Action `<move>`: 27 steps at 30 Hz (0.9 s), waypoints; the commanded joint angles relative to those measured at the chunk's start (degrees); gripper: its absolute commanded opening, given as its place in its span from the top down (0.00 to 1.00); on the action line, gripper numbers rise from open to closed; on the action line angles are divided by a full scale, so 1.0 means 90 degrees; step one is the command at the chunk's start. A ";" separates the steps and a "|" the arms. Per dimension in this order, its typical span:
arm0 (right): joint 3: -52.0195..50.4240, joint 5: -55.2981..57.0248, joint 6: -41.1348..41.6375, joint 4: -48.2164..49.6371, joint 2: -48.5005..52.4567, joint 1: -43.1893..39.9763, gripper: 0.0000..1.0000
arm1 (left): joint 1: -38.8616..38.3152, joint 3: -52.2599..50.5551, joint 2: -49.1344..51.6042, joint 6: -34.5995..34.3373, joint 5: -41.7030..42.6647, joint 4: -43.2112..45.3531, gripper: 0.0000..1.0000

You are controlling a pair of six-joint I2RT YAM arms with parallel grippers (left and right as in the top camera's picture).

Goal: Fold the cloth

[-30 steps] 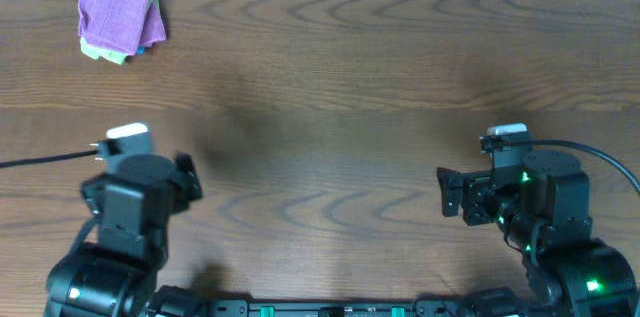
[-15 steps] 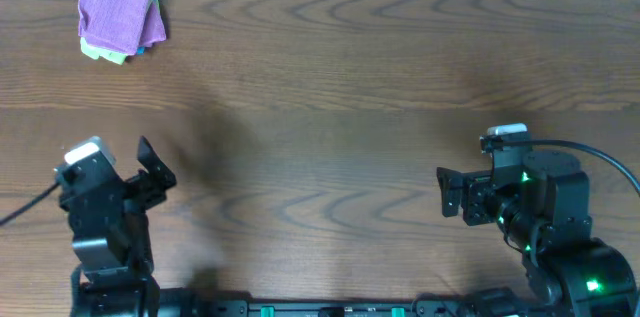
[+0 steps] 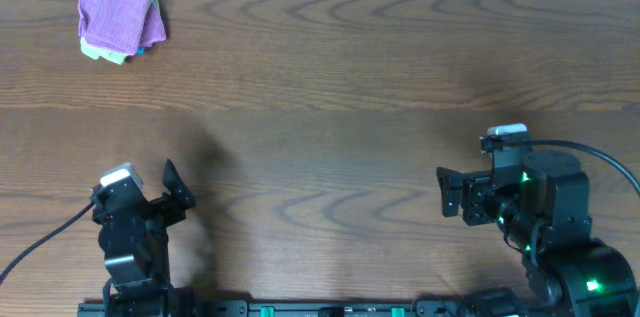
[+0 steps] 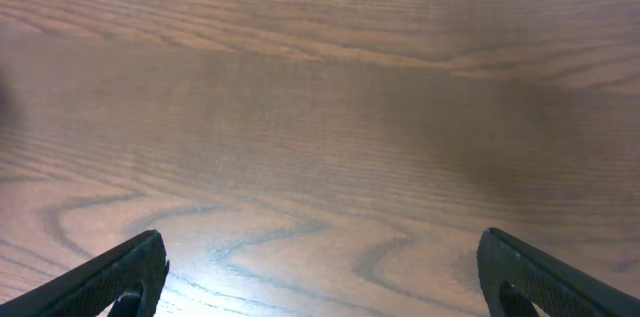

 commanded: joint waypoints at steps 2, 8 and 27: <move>0.0007 0.0017 0.0073 -0.0007 -0.0019 0.0027 0.01 | 0.0044 -0.0274 -0.0238 0.0216 0.0046 0.0007 0.04; 0.0007 0.0015 0.0073 -0.0007 -0.0019 0.0027 0.01 | 0.0044 -0.0835 -0.0673 0.0211 0.0228 0.0007 0.05; 0.0007 0.0017 0.0075 -0.0007 -0.0019 0.0027 0.01 | -0.0809 -0.0993 -0.1494 0.0376 0.0318 0.0002 0.05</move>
